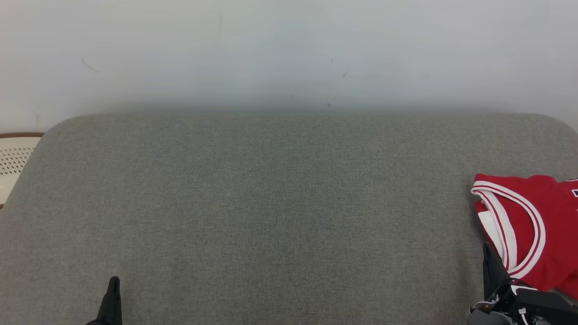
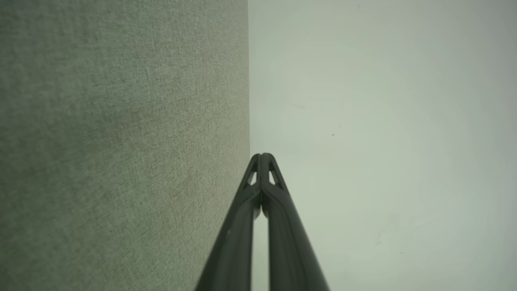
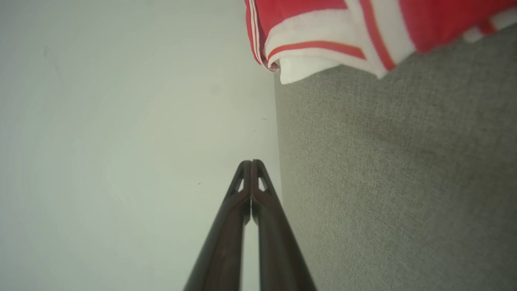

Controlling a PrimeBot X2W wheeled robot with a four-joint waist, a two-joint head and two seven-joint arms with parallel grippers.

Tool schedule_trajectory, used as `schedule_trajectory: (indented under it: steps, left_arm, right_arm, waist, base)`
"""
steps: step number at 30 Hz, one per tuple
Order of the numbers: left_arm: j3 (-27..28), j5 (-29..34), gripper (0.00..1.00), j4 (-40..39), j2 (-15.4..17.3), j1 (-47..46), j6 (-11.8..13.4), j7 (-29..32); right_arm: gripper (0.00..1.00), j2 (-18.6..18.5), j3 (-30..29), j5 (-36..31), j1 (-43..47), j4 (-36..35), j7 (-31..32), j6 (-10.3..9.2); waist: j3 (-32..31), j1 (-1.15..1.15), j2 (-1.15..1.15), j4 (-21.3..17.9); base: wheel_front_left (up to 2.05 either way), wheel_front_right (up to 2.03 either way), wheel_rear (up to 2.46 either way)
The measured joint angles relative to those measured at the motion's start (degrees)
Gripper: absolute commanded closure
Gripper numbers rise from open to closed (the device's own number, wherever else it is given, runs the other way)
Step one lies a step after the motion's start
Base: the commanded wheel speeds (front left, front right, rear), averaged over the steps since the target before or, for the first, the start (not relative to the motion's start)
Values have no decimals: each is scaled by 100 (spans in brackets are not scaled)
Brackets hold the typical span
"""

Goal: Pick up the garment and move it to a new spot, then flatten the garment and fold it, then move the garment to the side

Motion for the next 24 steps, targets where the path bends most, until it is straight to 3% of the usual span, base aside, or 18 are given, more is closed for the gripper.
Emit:
schedule_trajectory:
  steps: [24]
  left_arm:
    - [1,0,100,0,0,-1,0,0]
  right_arm:
    - [100,1,0,0,0,0,0,0]
  waist:
    - [0,0,0,0]
  base:
    - [0,0,0]
